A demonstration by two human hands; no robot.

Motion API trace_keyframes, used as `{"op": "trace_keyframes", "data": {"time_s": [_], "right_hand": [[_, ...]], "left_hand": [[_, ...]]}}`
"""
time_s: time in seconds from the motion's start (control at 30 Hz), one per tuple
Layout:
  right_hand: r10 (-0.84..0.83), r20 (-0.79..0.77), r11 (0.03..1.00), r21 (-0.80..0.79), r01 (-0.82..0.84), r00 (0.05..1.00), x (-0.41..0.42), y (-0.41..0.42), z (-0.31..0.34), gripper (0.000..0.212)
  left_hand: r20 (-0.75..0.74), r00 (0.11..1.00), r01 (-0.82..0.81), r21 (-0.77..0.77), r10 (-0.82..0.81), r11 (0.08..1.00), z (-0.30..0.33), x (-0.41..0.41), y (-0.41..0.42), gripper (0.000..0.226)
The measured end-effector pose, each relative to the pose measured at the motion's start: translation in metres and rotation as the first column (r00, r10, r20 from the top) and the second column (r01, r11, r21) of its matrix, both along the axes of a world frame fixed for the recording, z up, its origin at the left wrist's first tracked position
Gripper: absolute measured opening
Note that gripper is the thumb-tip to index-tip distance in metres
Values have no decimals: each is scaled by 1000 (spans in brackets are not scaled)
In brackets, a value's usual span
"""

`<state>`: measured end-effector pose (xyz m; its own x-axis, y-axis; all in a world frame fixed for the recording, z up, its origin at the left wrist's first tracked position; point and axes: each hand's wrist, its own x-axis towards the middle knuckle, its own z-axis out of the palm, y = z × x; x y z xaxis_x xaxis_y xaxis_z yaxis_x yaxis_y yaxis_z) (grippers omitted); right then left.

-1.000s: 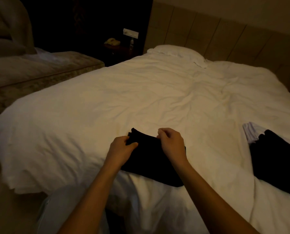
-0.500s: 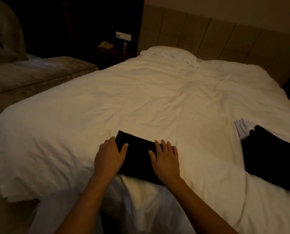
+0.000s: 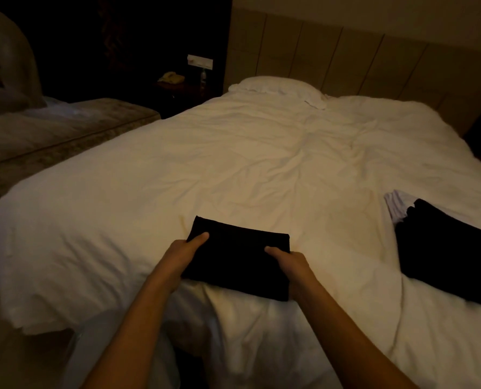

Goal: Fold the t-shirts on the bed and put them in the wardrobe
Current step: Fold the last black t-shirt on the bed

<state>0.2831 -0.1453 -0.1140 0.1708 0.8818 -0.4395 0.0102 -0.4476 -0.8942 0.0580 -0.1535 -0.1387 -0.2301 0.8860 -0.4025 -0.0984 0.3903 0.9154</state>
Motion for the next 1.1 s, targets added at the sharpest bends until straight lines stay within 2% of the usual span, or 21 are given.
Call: {"op": "trace_keyframes", "data": {"time_s": [0.1, 0.27, 0.5, 0.8, 1.1], "right_hand": [[-25, -76, 999, 20, 27, 997, 3, -3, -2, 31], [-53, -117, 988, 139, 69, 992, 33, -25, 18, 30], [-104, -190, 948, 277, 155, 976, 120, -60, 61, 25], [-311, -249, 847, 365, 387, 917, 246, -87, 103, 20], [-437, -207, 781, 395, 483, 876, 374, -50, 111, 21]], "left_hand": [[79, 996, -30, 21, 29, 999, 3, 6, -8, 42], [328, 942, 29, 136, -73, 990, 22, 36, -31, 20], [428, 846, 188, 321, -319, 928, 69, 106, -53, 36], [378, 781, 361, 376, -497, 854, 109, 241, -42, 37], [256, 785, 448, 396, -565, 802, 140, 375, 19, 21]]}}
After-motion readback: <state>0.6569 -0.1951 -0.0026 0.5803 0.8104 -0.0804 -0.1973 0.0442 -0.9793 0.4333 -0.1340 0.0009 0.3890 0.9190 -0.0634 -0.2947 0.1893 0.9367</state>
